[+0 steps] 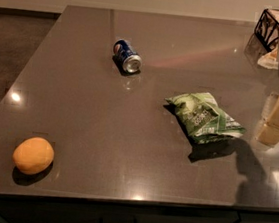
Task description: Move pepsi can near orange
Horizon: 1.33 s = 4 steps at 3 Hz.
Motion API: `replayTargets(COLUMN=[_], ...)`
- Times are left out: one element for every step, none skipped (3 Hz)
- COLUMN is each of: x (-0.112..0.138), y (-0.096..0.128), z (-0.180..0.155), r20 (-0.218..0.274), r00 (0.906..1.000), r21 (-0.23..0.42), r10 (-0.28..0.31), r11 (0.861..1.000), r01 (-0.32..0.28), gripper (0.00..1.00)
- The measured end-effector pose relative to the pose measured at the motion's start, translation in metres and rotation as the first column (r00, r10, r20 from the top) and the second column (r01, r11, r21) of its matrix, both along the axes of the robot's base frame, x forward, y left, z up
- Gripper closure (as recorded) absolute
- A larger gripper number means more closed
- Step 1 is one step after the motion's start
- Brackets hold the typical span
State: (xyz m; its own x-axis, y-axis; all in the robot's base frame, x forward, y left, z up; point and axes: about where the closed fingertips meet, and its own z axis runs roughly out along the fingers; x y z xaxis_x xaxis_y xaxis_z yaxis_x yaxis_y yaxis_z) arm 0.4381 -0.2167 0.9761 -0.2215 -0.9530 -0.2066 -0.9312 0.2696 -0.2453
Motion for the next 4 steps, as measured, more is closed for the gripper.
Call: replayTargets(x=[0.0, 0.015, 0.053, 0.099], y=[0.0, 0.012, 0.039, 0.071], z=[0.0, -0.001, -0.01, -0.023], r20=[0.0, -0.014, -0.023, -0.032], r00=[1.0, 0.9991, 0.9955, 0.9864], r21=[0.0, 0.012, 0.035, 0.07], r10=[0.0, -0.04, -0.092, -0.161], r11=[1.0, 0.999, 0.995, 0.984], r01=[0.0, 0.04, 0.092, 0.163], gripper=[0.0, 0.0, 0.0, 0.0])
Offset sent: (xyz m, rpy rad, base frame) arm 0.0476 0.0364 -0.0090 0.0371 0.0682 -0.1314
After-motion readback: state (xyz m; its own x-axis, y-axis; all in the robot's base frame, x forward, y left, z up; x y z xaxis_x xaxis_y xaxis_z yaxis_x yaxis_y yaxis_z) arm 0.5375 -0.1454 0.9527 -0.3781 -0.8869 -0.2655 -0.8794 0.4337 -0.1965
